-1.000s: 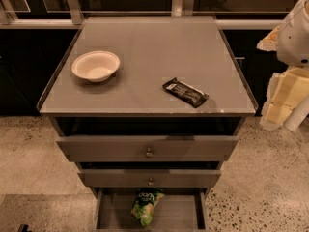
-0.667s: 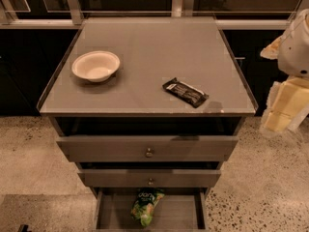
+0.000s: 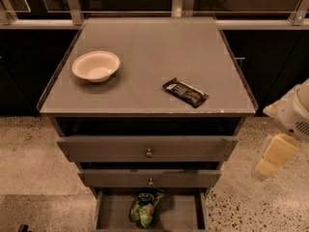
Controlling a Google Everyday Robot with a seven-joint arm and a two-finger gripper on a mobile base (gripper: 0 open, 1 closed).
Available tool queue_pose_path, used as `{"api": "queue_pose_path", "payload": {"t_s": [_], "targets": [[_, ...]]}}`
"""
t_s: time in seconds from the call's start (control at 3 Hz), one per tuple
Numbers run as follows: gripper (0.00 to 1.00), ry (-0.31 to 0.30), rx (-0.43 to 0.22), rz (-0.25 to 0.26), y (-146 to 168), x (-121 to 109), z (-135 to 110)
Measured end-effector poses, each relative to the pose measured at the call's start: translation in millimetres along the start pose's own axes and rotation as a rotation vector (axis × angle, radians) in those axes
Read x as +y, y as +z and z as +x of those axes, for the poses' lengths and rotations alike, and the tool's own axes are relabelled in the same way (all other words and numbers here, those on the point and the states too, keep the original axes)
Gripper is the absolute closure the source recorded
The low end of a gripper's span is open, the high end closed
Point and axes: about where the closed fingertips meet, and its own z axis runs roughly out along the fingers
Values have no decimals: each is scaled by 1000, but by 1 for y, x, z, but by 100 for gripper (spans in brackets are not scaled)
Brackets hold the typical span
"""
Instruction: Pick green rice chip bag from bottom drawer and place on counter
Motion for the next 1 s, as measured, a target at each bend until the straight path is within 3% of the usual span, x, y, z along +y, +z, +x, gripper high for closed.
{"api": "queue_pose_path", "payload": {"t_s": [0.67, 1.0], "targets": [[0, -13, -20, 12, -4, 8, 1], [0, -12, -121, -13, 23, 36, 15]]}}
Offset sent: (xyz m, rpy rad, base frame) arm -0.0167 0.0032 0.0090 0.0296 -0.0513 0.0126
